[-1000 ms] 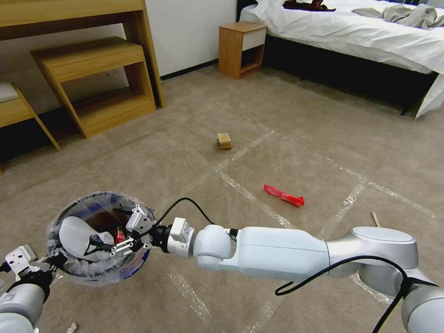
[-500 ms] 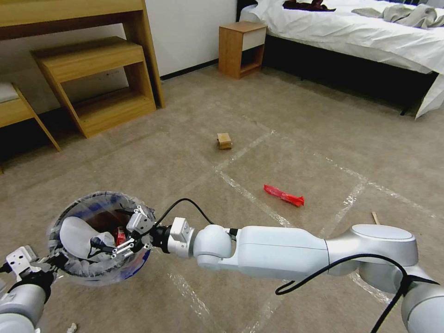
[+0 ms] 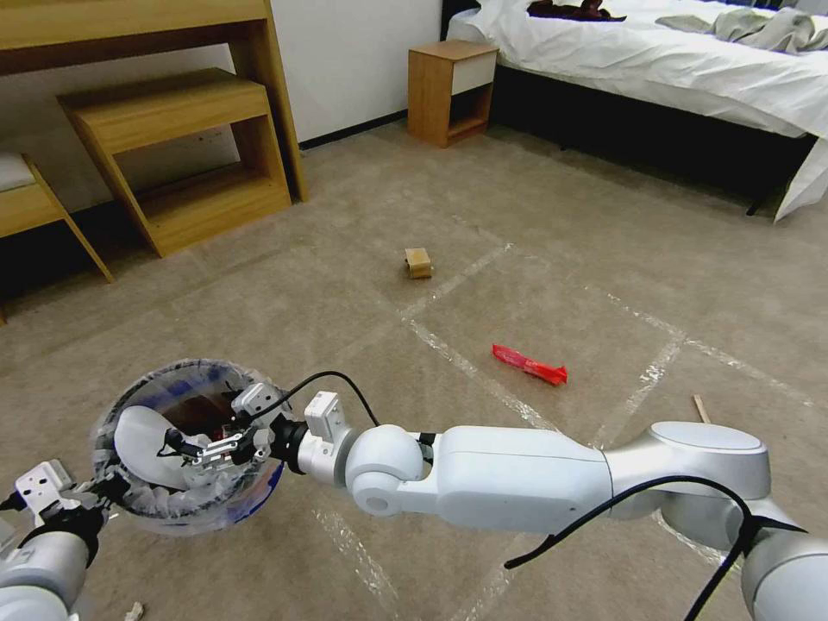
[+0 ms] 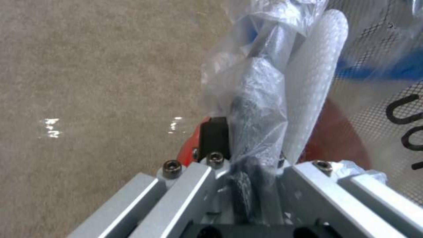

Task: Pick up the trash bin and place the garbage on the floor into it.

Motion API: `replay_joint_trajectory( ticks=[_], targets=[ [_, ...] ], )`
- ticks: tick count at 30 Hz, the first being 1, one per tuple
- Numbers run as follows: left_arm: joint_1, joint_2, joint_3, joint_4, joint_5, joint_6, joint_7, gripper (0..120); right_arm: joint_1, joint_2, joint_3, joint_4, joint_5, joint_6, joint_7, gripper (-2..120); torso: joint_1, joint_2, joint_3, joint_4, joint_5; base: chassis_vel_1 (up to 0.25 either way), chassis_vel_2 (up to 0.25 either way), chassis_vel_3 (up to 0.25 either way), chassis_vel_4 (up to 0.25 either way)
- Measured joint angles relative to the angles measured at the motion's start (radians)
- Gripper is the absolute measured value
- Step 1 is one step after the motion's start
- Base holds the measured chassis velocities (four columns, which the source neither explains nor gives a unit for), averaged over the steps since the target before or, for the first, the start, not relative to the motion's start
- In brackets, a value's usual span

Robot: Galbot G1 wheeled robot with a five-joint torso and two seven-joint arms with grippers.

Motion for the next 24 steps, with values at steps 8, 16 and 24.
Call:
replay_joint_trajectory(
  ticks=[8, 16, 24],
  targets=[
    [-0.001, 0.000, -0.001, 0.000, 0.000, -0.002, 0.001, 0, 0.011, -0.003, -0.009, -0.054, -0.240, 0.051, -0.062, 100, 0.000, 0.000, 0.000, 0.0000, 0.0002, 0.000, 0.000, 0.000, 0.000],
    [-0.007, -0.006, 0.003, 0.004, 0.001, -0.002, 0.002, 0, 0.027, -0.009, 0.004, -0.144, -0.595, 0.135, -0.159, 100, 0.000, 0.000, 0.000, 0.0000, 0.0002, 0.000, 0.000, 0.000, 0.000],
    [-0.018, -0.003, 0.003, 0.013, 0.001, -0.002, 0.002, 0, 0.031, -0.019, 0.002, -0.174, -0.685, 0.171, -0.189, 100, 0.000, 0.000, 0.000, 0.0000, 0.0001, 0.000, 0.000, 0.000, 0.000]
  ],
)
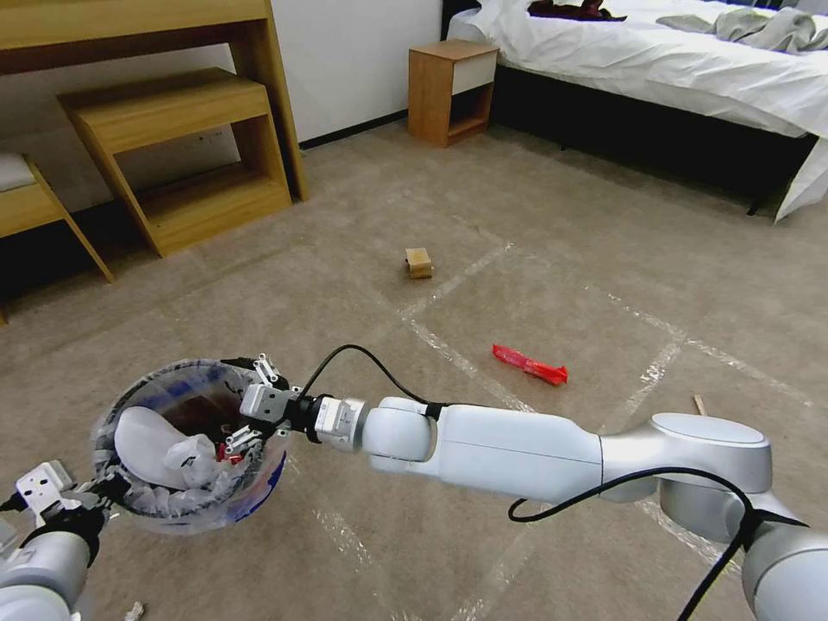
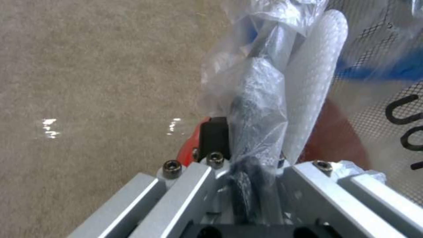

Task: Pick up the trash bin and place the garbage on the floor into it.

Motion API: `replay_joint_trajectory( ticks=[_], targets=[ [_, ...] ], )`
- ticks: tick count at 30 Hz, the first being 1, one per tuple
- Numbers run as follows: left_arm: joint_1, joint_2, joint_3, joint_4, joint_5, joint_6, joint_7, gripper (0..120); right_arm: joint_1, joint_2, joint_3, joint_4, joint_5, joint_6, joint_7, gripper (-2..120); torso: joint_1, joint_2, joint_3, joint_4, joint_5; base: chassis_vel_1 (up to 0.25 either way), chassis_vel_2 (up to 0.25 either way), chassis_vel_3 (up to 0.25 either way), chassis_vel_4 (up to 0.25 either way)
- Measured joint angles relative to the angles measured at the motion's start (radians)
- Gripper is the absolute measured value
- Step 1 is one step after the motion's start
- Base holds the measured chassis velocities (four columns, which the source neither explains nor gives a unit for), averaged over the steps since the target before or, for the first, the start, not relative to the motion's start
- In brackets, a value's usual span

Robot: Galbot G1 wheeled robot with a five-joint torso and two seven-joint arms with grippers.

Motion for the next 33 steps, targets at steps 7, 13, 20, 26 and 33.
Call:
replay_joint_trajectory(
  ticks=[7, 13, 20, 26, 33],
  targets=[
    [-0.006, -0.001, 0.004, 0.007, 0.000, 0.001, 0.000, 0, -0.002, -0.002, -0.003, -0.020, -0.040, 0.023, -0.015, 100, 0.000, 0.000, 0.000, 0.0000, -0.0002, 0.000, 0.000, 0.000, 0.000],
    [-0.010, -0.002, 0.006, 0.013, 0.000, 0.001, 0.000, 0, -0.004, 0.006, 0.005, -0.035, -0.044, 0.036, -0.017, 100, 0.000, 0.000, 0.000, 0.0000, -0.0002, 0.000, 0.000, 0.000, 0.000],
    [-0.016, 0.002, 0.006, 0.018, 0.000, 0.003, -0.001, 0, -0.018, 0.003, 0.059, -0.020, -0.001, 0.040, -0.007, 100, 0.000, 0.000, 0.000, 0.0000, -0.0001, 0.000, 0.000, 0.000, 0.000],
    [-0.019, 0.008, 0.005, 0.019, 0.000, 0.006, -0.002, 0, -0.040, -0.008, 0.188, 0.004, 0.079, 0.043, -0.001, 100, 0.000, 0.000, 0.000, 0.0000, 0.0001, 0.000, 0.000, 0.000, 0.000],
    [-0.015, 0.018, -0.006, 0.017, 0.024, 0.003, 0.009, 0, -0.086, -0.063, 0.451, 0.097, 0.210, 0.033, -0.003, 100, 0.000, 0.000, 0.000, 0.0002, 0.0000, 0.000, 0.000, 0.000, 0.000]
  ],
)
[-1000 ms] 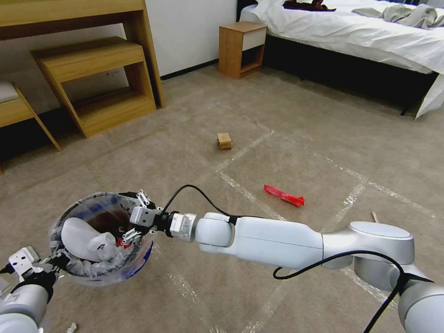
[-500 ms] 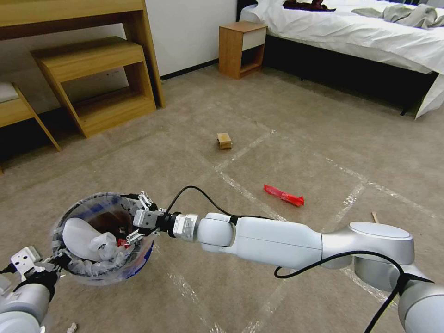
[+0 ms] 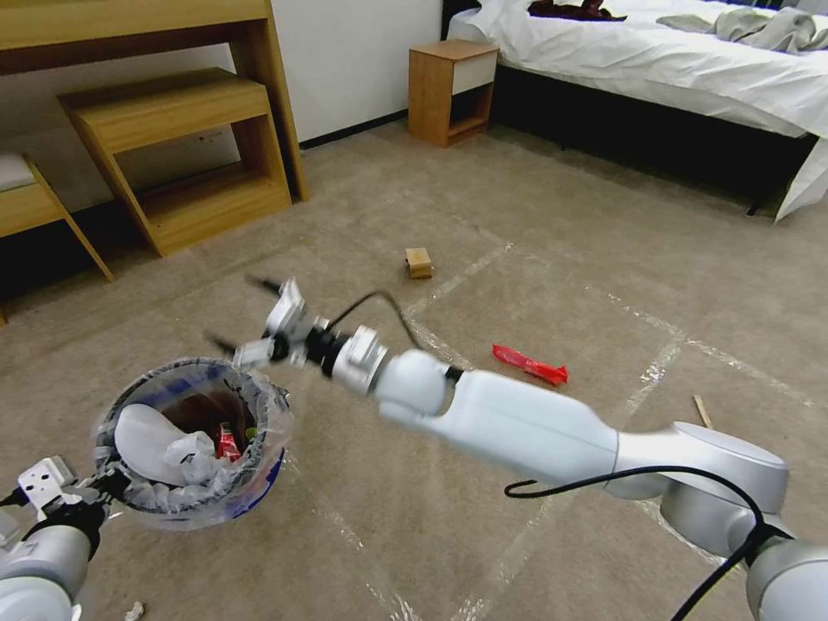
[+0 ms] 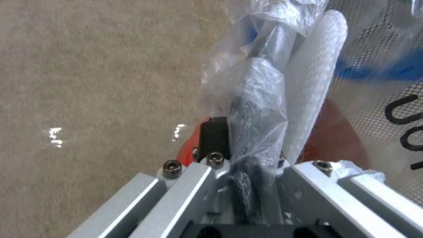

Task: Pick up the trash bin and place the garbage on the floor into it.

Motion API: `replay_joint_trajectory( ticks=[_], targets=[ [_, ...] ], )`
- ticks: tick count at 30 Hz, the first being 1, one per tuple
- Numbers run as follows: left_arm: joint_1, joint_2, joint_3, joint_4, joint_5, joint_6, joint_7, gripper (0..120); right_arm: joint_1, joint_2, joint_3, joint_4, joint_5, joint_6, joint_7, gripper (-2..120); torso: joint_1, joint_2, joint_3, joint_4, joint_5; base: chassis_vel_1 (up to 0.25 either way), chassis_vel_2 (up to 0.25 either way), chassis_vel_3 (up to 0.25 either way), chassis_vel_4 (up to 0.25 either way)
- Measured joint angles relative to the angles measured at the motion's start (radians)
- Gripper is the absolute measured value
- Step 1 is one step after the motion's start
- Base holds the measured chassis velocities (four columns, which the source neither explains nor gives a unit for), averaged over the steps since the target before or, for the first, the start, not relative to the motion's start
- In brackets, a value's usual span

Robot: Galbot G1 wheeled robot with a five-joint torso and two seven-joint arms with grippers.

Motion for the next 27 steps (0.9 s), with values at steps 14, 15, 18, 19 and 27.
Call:
replay_joint_trajectory(
  ticks=[14, 15, 18, 19, 27],
  targets=[
    [0.016, 0.005, -0.010, -0.017, 0.039, -0.011, 0.014, 0, -0.251, -0.247, 0.463, 0.189, 0.131, -0.047, 0.014, 100, 0.000, 0.000, 0.000, -0.0003, 0.0005, 0.000, 0.000, 0.000, 0.000],
    [0.017, 0.004, -0.010, -0.017, 0.047, -0.015, 0.016, 0, -0.283, -0.264, 0.502, 0.210, 0.134, -0.048, 0.022, 100, 0.000, 0.000, 0.000, 0.0000, 0.0004, 0.000, 0.000, 0.000, 0.000],
    [0.021, 0.003, -0.012, -0.018, 0.087, -0.041, 0.029, 0, -0.393, -0.317, 0.628, 0.273, 0.140, -0.044, 0.048, 100, 0.000, 0.000, 0.000, 0.0000, 0.0002, 0.000, 0.000, 0.000, 0.000],
    [0.021, 0.003, -0.012, -0.018, 0.087, -0.041, 0.029, 0, -0.393, -0.317, 0.628, 0.273, 0.140, -0.044, 0.048, 100, 0.000, 0.000, 0.000, 0.0000, 0.0002, 0.000, 0.000, 0.000, 0.000],
    [0.077, -0.016, -0.042, -0.064, 0.112, -0.069, 0.047, 0, -0.691, -0.368, 0.922, 0.399, 0.101, -0.032, 0.103, 100, 0.000, 0.000, 0.000, -0.0003, 0.0003, 0.000, 0.000, 0.000, 0.000]
  ],
)
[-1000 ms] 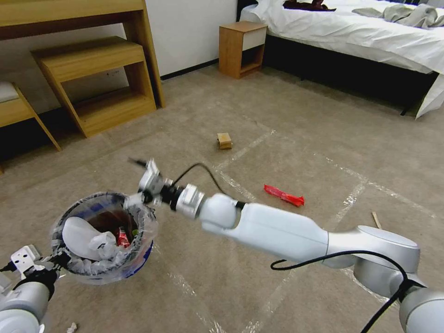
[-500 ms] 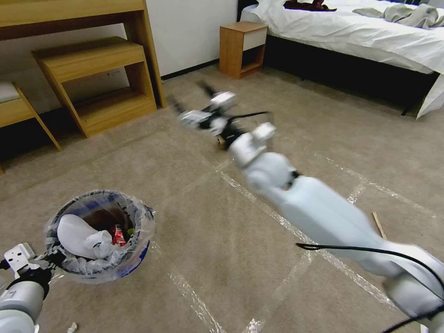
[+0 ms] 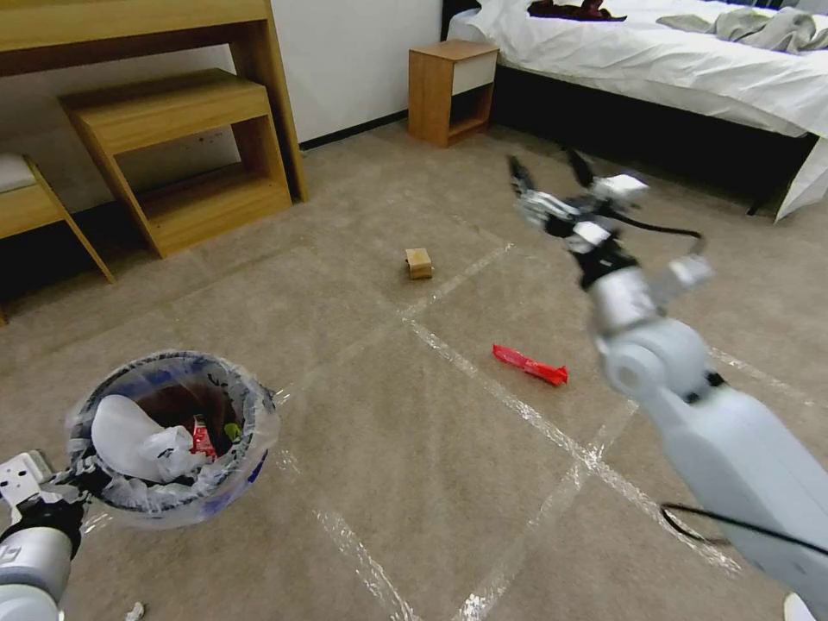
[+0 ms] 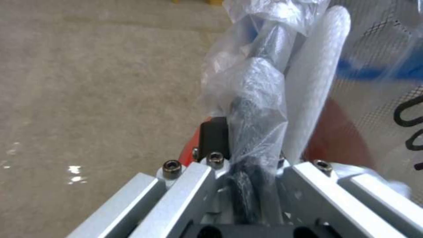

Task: Pick up the trash bin and place the garbage on the floor into it.

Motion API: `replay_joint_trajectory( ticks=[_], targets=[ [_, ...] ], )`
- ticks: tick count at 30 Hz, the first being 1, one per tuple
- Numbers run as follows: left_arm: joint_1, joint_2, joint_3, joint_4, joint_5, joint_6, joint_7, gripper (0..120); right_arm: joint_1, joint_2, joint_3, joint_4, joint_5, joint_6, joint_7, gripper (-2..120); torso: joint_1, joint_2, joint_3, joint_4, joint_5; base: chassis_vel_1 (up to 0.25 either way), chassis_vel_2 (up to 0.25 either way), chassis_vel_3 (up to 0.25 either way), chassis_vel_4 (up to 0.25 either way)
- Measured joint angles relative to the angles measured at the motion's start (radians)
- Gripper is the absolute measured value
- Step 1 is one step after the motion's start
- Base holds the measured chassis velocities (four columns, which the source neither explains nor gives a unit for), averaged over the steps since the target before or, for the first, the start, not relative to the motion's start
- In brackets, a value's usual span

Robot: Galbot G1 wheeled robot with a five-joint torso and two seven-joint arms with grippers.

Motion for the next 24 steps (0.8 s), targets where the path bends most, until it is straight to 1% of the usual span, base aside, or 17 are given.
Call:
replay_joint_trajectory(
  ticks=[1, 2, 4, 6, 7, 8, 10, 11, 12, 14, 18, 24],
  targets=[
    [0.010, -0.006, -0.004, -0.006, 0.007, -0.005, 0.001, 0, -0.048, 0.007, 0.047, 0.020, -0.026, 0.003, 0.004, 100, 0.000, 0.000, 0.000, 0.0007, 0.0002, 0.000, 0.000, 0.000, 0.000],
    [0.013, -0.008, -0.006, -0.010, 0.013, -0.007, 0.001, 0, -0.084, 0.012, 0.084, 0.037, -0.050, 0.007, 0.006, 100, 0.000, 0.000, 0.000, 0.0008, 0.0002, 0.000, 0.000, 0.000, 0.000],
    [0.015, -0.009, -0.006, -0.013, 0.016, -0.007, 0.002, 0, -0.108, 0.017, 0.107, 0.049, -0.066, 0.009, 0.006, 100, 0.000, 0.000, 0.000, 0.0008, -0.0002, 0.000, 0.000, 0.000, 0.000],
    [0.017, -0.010, -0.003, -0.019, 0.019, -0.008, 0.002, 0, -0.214, 0.037, 0.186, 0.101, -0.117, 0.022, 0.008, 100, 0.000, 0.000, 0.000, 0.0003, -0.0003, 0.000, 0.000, 0.000, 0.000],
    [0.017, -0.008, 0.001, -0.023, 0.020, -0.008, 0.003, 0, -0.296, 0.058, 0.234, 0.129, -0.159, 0.038, 0.009, 100, 0.000, 0.000, 0.000, -0.0004, -0.0002, 0.000, 0.000, 0.000, 0.000],
    [0.019, -0.007, 0.002, -0.023, 0.021, -0.008, 0.003, 0, -0.377, 0.085, 0.269, 0.145, -0.204, 0.067, 0.004, 100, 0.000, 0.000, 0.000, -0.0005, -0.0001, 0.000, 0.000, 0.000, 0.000],
    [0.021, -0.006, 0.003, -0.024, 0.021, -0.008, 0.003, 0, -0.401, 0.093, 0.278, 0.147, -0.217, 0.079, 0.002, 100, 0.000, 0.000, 0.000, -0.0001, 0.0000, 0.000, 0.000, 0.000, 0.000],
    [0.026, -0.005, 0.004, -0.026, 0.022, -0.008, 0.004, 0, -0.469, 0.114, 0.301, 0.153, -0.256, 0.115, -0.007, 100, 0.000, 0.000, 0.000, 0.0001, -0.0005, 0.000, 0.000, 0.000, 0.000],
    [0.026, -0.005, 0.004, -0.026, 0.022, -0.008, 0.004, 0, -0.469, 0.114, 0.301, 0.153, -0.256, 0.115, -0.007, 100, 0.000, 0.000, 0.000, 0.0001, -0.0005, 0.000, 0.000, 0.000, 0.000],
    [0.030, -0.002, 0.006, -0.031, 0.021, -0.008, 0.004, 0, -0.526, 0.139, 0.316, 0.155, -0.293, 0.155, -0.016, 100, 0.000, 0.000, 0.000, 0.0000, -0.0003, 0.000, 0.000, 0.000, 0.000],
    [0.038, -0.001, 0.006, -0.038, 0.021, -0.009, 0.005, 0, -0.563, 0.167, 0.325, 0.158, -0.320, 0.182, -0.018, 100, 0.000, 0.000, 0.000, 0.0001, -0.0004, 0.000, 0.000, 0.000, 0.000],
    [0.045, -0.002, 0.006, -0.046, 0.022, -0.011, 0.005, 0, -0.592, 0.198, 0.326, 0.154, -0.365, 0.202, -0.021, 100, 0.000, 0.000, 0.000, 0.0001, -0.0004, 0.000, 0.000, 0.000, 0.000]
  ],
)
